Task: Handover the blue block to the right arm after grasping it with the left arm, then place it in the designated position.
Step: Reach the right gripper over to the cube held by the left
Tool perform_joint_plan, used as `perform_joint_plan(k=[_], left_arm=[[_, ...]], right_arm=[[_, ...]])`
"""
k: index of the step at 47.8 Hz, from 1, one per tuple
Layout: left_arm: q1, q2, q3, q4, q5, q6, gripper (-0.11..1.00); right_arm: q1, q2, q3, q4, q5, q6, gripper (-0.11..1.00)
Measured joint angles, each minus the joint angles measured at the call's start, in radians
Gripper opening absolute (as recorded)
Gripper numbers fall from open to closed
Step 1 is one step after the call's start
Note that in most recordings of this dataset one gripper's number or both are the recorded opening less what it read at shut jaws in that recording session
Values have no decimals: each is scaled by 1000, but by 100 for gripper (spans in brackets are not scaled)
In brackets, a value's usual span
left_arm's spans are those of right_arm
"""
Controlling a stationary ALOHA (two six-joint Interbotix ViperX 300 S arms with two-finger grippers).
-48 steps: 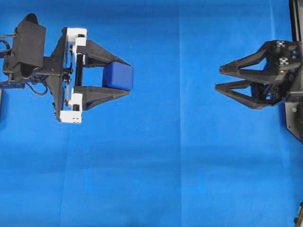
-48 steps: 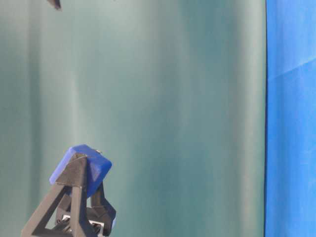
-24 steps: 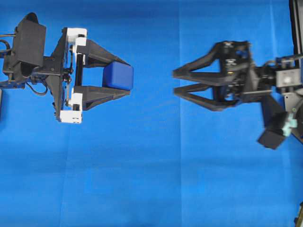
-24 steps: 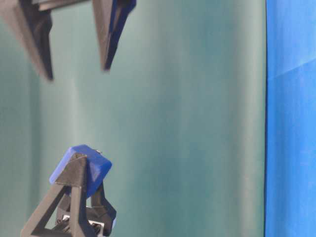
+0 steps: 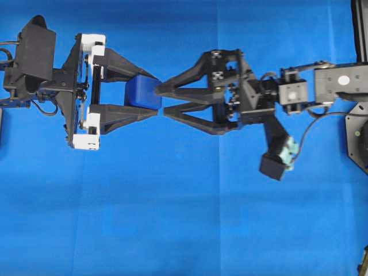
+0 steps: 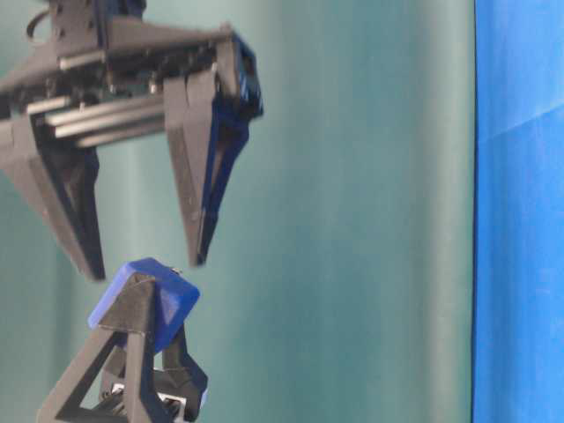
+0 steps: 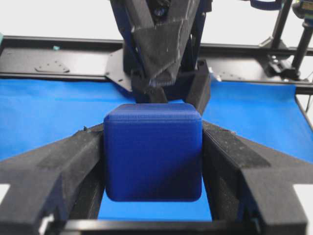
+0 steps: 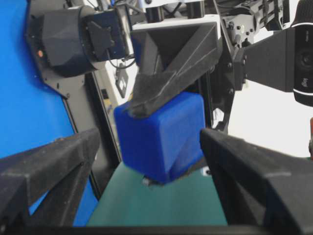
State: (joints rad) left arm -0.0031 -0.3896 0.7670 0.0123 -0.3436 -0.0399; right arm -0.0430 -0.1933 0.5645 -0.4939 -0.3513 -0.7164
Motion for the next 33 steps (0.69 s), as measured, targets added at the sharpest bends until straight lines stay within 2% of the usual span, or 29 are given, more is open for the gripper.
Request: perform_joint_plan(k=[13,25,29,33], left_arm=[[0,2,-2,0,2,-2,49],[-2,0,0,0,3,-2,49],[0,0,-2,0,3,-2,49],[-2,2,0,0,5,-3,49]], right_arm=[[0,74,-91,0,63,-2,96],[2,87,-112,0,86,0,95],[5,89,-112,0,98,0,88],[11,89,-114,0,121,0,68]])
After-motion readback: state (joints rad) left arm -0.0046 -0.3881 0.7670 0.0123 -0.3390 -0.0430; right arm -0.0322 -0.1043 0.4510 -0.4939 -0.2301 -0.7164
